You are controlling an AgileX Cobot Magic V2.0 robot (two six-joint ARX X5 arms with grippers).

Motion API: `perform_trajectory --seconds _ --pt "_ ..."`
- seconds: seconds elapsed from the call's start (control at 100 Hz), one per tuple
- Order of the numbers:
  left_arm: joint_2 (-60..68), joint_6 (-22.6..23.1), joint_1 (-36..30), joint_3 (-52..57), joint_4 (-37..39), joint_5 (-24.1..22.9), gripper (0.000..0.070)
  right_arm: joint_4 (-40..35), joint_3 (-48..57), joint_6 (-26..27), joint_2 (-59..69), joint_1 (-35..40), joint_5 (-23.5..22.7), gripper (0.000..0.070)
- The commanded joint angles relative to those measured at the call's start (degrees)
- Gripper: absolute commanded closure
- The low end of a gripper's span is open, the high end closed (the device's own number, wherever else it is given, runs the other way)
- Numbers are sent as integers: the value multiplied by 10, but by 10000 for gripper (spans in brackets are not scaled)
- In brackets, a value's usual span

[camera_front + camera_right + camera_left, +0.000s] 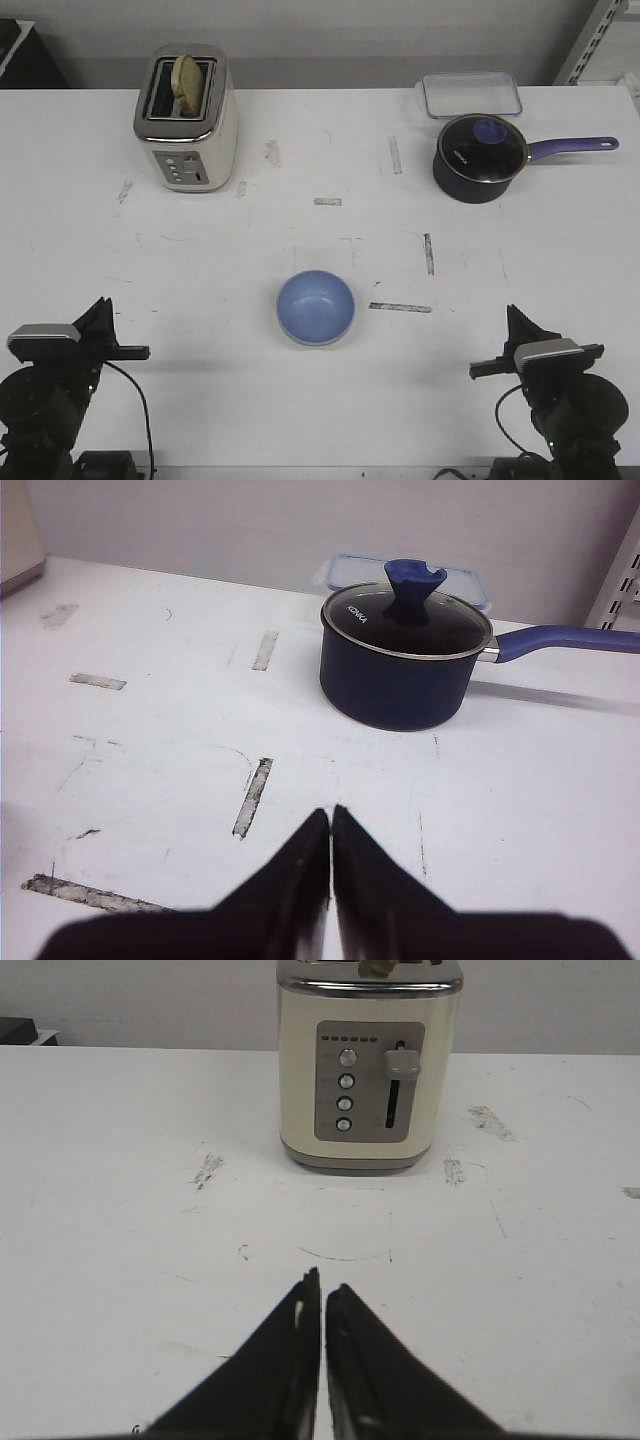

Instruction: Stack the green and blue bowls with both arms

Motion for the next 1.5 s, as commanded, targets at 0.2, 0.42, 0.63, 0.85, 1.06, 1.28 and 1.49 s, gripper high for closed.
perform_trajectory --seconds 0.2,0.42,0.63,0.85,1.06,1.28,1.49 --pt "0 3 1 6 7 -1 699 7 1 -4 3 1 0 700" --pt "-1 3 1 5 7 -1 699 7 1 -4 3 1 0 700" --pt "-40 2 -3 -49 50 -2 699 7 1 -4 3 1 0 700" --pt "-148 3 -3 -223 169 -5 699 7 1 -4 3 1 0 700" --pt "-186 3 -9 -331 239 -5 699 7 1 -4 2 1 0 700" --pt "-186 2 -14 -349 261 -3 699 8 1 -4 2 1 0 700" --pt "-186 2 -14 -349 262 -3 699 8 1 -4 2 1 0 700"
